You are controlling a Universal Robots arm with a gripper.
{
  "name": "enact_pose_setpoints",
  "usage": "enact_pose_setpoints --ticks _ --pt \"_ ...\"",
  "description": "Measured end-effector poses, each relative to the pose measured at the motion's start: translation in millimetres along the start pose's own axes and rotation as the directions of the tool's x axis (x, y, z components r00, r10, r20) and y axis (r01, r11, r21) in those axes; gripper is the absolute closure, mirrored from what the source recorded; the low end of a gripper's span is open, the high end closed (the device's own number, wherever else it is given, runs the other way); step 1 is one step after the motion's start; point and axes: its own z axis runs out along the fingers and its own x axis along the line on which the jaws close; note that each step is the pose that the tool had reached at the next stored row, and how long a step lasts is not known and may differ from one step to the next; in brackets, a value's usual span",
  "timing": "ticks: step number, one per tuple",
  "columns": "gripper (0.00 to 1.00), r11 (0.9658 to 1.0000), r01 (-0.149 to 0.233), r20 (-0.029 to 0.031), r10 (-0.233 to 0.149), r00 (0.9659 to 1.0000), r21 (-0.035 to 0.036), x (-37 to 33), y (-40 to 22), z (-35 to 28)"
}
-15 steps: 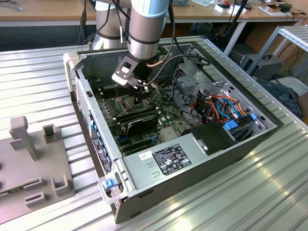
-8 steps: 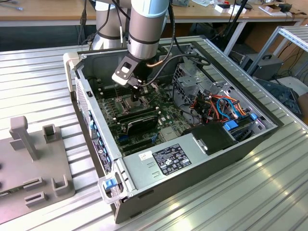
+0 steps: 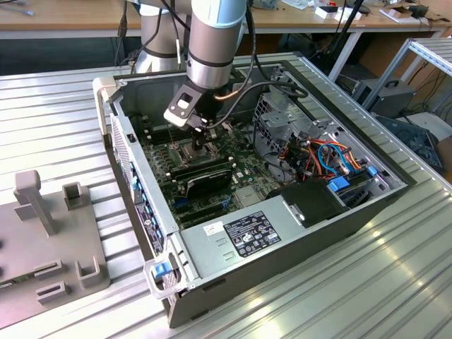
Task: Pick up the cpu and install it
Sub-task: 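Place the cpu into insertion slot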
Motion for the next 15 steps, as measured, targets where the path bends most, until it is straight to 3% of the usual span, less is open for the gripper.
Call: enact_pose_setpoints --ticks 15 --pt "0.89 1.0000 0.000 0.0002 0.000 1.0000 0.0001 2.2 -1.3 3.7"
